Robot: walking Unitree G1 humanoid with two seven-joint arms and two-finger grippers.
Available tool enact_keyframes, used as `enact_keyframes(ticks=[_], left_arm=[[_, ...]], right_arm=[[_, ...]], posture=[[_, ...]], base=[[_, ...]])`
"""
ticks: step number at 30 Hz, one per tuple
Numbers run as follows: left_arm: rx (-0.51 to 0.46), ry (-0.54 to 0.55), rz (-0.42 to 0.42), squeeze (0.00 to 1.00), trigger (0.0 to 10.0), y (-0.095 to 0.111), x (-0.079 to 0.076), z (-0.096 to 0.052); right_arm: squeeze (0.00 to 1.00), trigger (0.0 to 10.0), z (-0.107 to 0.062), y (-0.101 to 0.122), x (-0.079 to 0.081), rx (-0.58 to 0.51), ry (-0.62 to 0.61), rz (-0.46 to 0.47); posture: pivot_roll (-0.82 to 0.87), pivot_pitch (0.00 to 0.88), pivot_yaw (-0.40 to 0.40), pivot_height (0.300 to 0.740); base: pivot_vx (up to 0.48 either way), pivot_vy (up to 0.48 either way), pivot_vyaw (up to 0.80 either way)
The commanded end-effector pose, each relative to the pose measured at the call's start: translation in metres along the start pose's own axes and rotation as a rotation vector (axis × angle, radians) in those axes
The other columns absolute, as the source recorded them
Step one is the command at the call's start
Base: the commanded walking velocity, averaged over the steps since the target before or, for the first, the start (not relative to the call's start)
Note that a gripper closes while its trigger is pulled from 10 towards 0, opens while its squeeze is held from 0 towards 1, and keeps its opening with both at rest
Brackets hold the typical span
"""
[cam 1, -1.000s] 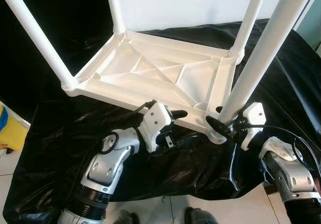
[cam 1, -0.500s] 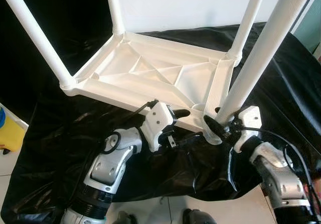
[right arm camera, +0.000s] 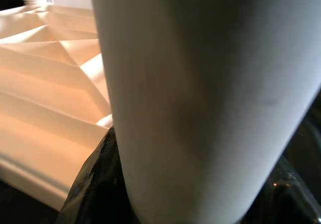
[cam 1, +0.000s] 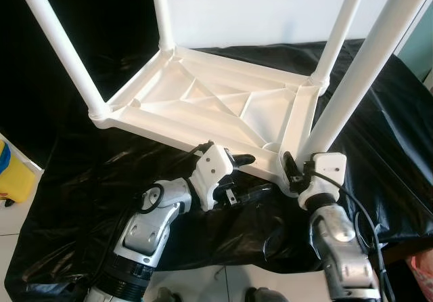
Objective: Building children table
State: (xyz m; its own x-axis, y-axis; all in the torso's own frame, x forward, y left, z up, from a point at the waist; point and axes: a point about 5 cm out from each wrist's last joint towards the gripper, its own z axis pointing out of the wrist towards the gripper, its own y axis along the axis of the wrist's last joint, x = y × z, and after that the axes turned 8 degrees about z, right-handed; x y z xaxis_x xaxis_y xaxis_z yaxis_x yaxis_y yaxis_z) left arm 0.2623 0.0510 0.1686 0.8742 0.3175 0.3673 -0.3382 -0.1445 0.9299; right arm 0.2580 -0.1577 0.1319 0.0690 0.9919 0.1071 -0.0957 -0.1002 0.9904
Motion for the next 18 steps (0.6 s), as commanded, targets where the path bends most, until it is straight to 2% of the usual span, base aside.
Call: enact_keyframes(ticks=[1,10,12,13,18], left_arm=[[0.02,0.125,0.01,0.0,10.0,-0.002,0.005,-0.001],[0.033,0.164,0.036,0.0,10.0,-0.002,0.005,-0.003],[0.048,0.179,0.046,0.0,10.0,-0.003,0.005,-0.004],[0.049,0.182,0.048,0.0,10.0,-0.003,0.006,-0.005],[0.049,0.175,0.027,0.0,10.0,-0.003,0.005,-0.006]], right_arm=[[0.0,10.0,-0.006,-0.017,0.0,0.085,-0.047,-0.036],[0.0,10.0,-0.007,-0.012,0.0,0.06,-0.065,-0.01],[0.0,10.0,-0.007,-0.01,0.0,0.052,-0.061,-0.038],[1.0,10.0,-0.007,-0.009,0.0,0.05,-0.047,-0.036],[1.0,10.0,-0.007,-0.004,-0.002,0.028,0.005,-0.018]], posture=[[-0.12,0.069,0.014,0.74],[-0.12,0.074,0.014,0.74],[-0.12,0.076,0.014,0.74],[-0.12,0.08,0.013,0.74],[-0.11,0.09,0.014,0.74]], base=[[0.0,0.0,0.0],[0.0,0.0,0.0],[0.0,0.0,0.0],[0.0,0.0,0.0],[0.0,0.0,0.0]])
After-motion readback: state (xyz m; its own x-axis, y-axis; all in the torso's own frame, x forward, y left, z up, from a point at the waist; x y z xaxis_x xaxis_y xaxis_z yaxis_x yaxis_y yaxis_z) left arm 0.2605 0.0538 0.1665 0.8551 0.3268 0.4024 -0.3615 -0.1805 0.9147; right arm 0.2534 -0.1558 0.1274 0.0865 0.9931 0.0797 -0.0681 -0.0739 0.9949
